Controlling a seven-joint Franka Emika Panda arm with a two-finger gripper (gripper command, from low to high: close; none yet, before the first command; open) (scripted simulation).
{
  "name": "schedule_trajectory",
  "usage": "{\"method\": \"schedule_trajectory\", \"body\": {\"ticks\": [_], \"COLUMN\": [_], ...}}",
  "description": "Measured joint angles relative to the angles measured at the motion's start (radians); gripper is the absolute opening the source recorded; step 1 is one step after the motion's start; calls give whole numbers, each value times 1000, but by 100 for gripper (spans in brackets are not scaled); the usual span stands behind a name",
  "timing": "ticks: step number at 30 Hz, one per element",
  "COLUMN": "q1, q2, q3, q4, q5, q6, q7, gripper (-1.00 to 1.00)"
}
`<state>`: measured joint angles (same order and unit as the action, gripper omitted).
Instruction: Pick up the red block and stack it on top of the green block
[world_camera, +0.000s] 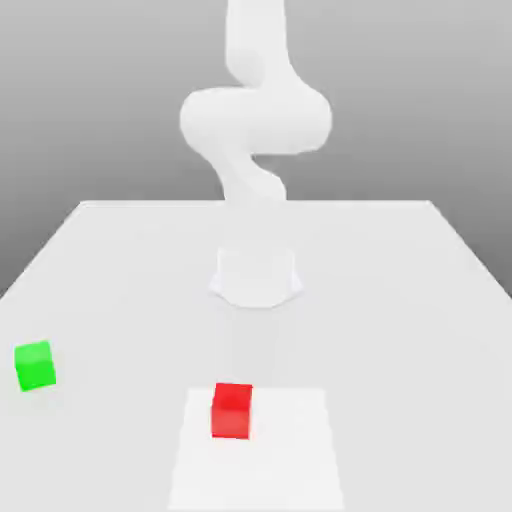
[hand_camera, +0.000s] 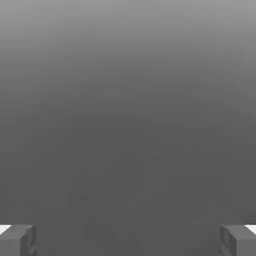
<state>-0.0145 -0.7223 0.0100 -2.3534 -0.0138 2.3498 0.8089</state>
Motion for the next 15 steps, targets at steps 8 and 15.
{"method": "schedule_trajectory", "body": {"ticks": [8, 15], "q1": [-44, -58], "q2": [296, 565], "q3": [11, -14], "q4": [-192, -364], "q5": [-44, -43], "q6": [185, 354], "q7": [27, 21], "gripper": [0, 0]}}
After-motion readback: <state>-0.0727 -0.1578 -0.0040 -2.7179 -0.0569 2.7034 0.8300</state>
